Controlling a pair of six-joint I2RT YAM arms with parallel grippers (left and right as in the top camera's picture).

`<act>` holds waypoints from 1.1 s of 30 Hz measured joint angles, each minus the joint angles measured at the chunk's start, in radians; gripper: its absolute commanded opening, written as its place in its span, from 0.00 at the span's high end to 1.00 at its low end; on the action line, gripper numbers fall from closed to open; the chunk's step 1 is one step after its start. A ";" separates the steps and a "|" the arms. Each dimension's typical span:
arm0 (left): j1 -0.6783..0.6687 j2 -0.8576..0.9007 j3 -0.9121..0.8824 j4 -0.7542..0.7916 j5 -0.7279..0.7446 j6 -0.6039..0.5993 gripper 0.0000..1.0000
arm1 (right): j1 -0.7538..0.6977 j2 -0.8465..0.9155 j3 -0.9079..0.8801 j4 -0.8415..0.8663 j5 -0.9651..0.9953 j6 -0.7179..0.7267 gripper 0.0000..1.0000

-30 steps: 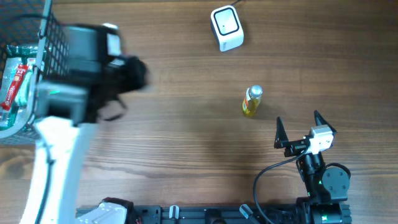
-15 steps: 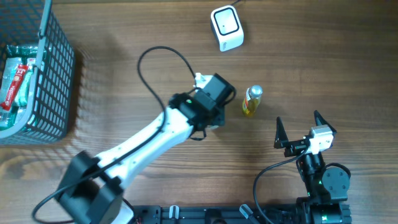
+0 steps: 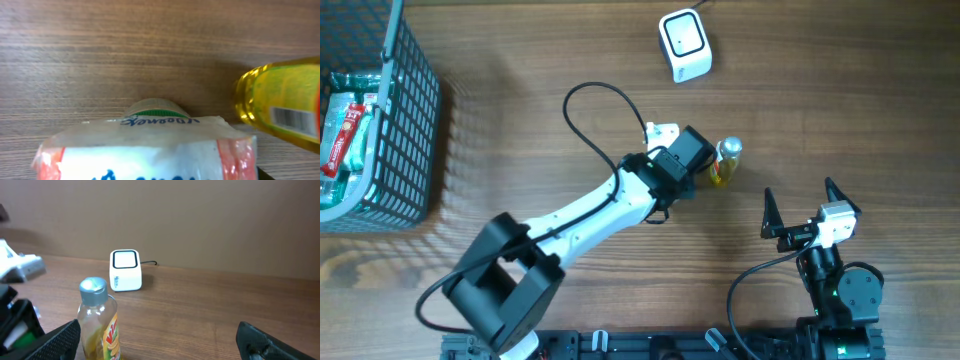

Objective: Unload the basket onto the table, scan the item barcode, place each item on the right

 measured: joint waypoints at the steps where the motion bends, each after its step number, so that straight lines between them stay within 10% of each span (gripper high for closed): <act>1: -0.002 0.010 0.000 0.002 -0.002 0.000 0.31 | 0.000 0.000 0.000 0.000 0.000 0.000 0.00; 8: -0.003 0.012 0.001 0.009 0.000 -0.016 0.00 | 0.000 0.000 0.000 0.000 0.000 0.000 0.00; 33: -0.003 -0.192 0.001 0.008 0.000 -0.002 0.00 | 0.000 0.000 0.000 0.000 0.000 0.000 0.00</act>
